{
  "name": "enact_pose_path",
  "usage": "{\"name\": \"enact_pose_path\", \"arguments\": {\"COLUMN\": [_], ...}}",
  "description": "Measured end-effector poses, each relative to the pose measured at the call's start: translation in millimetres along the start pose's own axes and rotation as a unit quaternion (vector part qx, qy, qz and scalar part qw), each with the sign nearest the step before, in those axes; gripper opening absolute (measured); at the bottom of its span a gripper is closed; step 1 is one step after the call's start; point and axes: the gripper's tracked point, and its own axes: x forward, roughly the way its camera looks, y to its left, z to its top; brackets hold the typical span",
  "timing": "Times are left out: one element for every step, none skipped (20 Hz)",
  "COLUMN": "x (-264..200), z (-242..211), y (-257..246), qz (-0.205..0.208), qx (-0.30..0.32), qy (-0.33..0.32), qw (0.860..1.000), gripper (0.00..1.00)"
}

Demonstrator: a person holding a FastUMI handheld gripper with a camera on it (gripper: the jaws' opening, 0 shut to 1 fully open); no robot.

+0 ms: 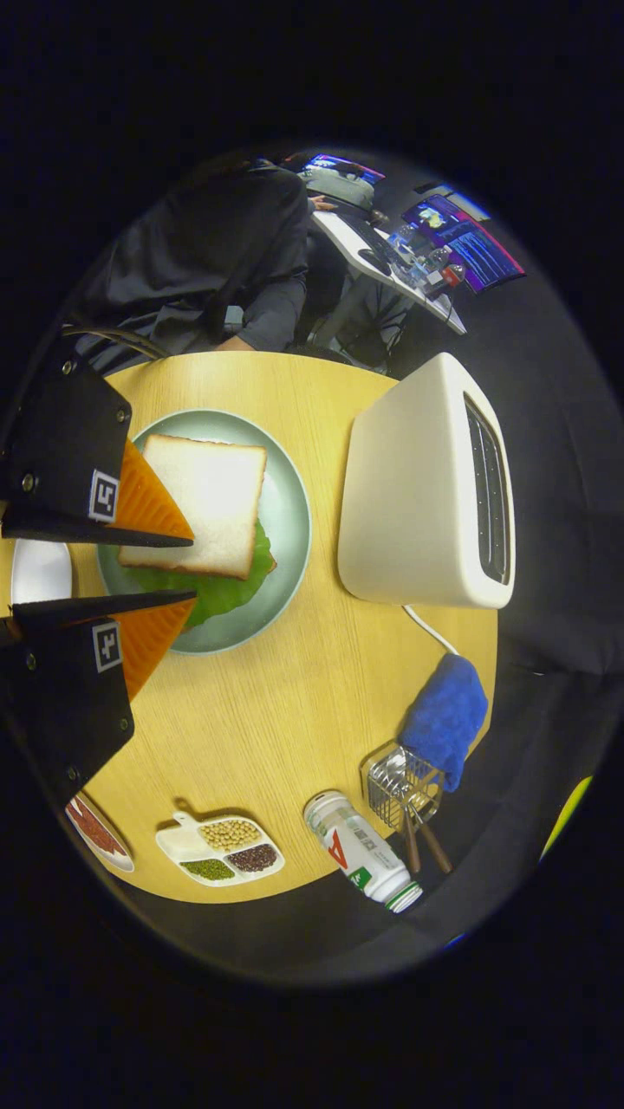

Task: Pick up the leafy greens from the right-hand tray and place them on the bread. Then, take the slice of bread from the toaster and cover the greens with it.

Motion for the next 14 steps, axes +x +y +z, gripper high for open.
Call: {"name": "enact_pose_path", "arguments": {"x": [-3.1,-8.0,-13.8,-19.6,-30.3,-36.7,-46.3,-53.9,-60.9,-66.6,-74.5,-82.0,-89.7,-96.7], "z": [-0.8,-2.8,-6.1,-9.9,-14.9,-21.6,-27.8,-36.3,-47.5,-61.1,-70.8,-79.3,-88.7,-96.2], "y": [-4.1,-5.7,-10.4,-14.2,-18.7,-19.6,-19.5,-17.9,-18.3,-23.8,-29.0,-33.3,-35.0,-36.7], "qz": [-0.020,-0.040,-0.067,-0.096,-0.126,-0.153,-0.174,-0.189,-0.205,-0.231,-0.254,-0.277,-0.289,-0.299], "qx": [0.007,0.020,0.032,0.038,0.045,0.053,0.066,0.081,0.096,0.108,0.116,0.127,0.142,0.162], "qy": [-0.022,-0.048,-0.075,-0.106,-0.136,-0.164,-0.188,-0.209,-0.218,-0.229,-0.240,-0.253,-0.269,-0.288], "qw": [1.000,0.998,0.994,0.989,0.982,0.973,0.965,0.956,0.949,0.940,0.930,0.918,0.908,0.895], "gripper": [0.28,0.28,0.28,0.28,0.27,0.27,0.29,0.29,0.29,0.29,0.35,0.35,0.35,0.35]}}
